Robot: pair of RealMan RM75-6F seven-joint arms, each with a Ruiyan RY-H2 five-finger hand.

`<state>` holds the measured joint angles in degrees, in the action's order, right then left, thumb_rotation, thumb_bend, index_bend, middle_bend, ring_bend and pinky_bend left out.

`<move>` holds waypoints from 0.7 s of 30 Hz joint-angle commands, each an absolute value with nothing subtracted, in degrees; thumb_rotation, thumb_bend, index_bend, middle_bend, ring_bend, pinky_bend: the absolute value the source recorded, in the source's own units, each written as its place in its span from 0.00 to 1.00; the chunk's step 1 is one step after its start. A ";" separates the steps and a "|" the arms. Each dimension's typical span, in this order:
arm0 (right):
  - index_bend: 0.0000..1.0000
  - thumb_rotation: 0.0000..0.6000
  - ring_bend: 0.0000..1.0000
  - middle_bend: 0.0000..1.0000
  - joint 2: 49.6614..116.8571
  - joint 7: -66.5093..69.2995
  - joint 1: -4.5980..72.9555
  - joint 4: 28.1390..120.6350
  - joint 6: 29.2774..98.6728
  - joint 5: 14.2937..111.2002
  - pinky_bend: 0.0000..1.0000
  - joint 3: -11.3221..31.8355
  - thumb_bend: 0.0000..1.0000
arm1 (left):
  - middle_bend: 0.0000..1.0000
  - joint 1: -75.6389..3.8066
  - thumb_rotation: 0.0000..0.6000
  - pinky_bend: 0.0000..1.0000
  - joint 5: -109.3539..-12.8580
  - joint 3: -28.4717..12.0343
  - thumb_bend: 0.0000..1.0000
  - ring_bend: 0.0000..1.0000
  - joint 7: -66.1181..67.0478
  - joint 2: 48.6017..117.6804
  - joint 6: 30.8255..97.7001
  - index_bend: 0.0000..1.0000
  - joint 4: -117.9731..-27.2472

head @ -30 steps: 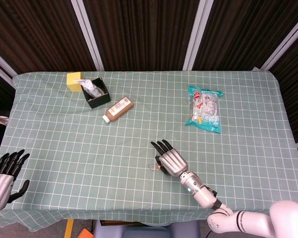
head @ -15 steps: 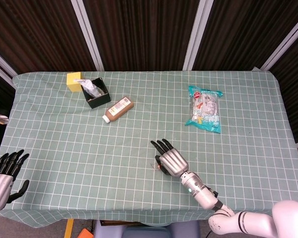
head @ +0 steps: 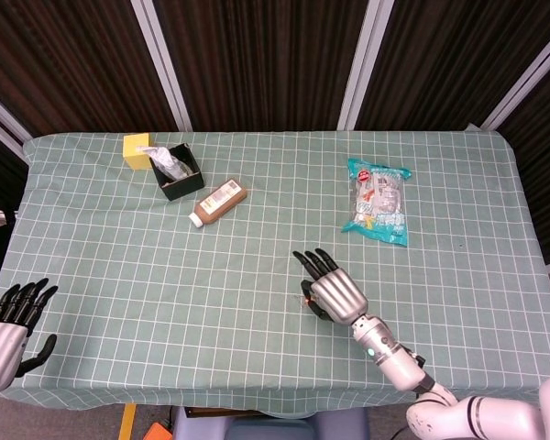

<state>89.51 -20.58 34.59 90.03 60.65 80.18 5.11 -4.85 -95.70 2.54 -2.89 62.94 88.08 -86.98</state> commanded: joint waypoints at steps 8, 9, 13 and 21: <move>0.75 1.00 0.00 0.08 89.76 -21.88 34.58 90.89 60.27 79.31 0.00 4.50 0.55 | 0.00 -4.99 1.00 0.02 -96.61 2.39 0.43 0.00 -3.09 63.13 89.05 0.00 -87.01; 0.75 1.00 0.00 0.08 89.76 -22.03 34.63 91.00 60.38 79.48 0.00 4.53 0.55 | 0.00 -5.09 1.00 0.02 -96.39 2.38 0.43 0.00 -3.24 63.09 88.72 0.00 -86.98; 0.75 1.00 0.00 0.08 91.20 -22.25 35.17 89.64 59.81 79.17 0.00 4.81 0.55 | 0.00 -5.16 1.00 0.02 -96.46 2.46 0.43 0.00 -3.24 62.96 88.60 0.00 -87.15; 0.75 1.00 0.00 0.08 95.09 -22.96 36.38 84.94 57.18 77.40 0.00 4.57 0.55 | 0.00 -4.86 1.00 0.02 -96.34 2.46 0.43 0.00 -3.29 62.87 89.07 0.00 -87.04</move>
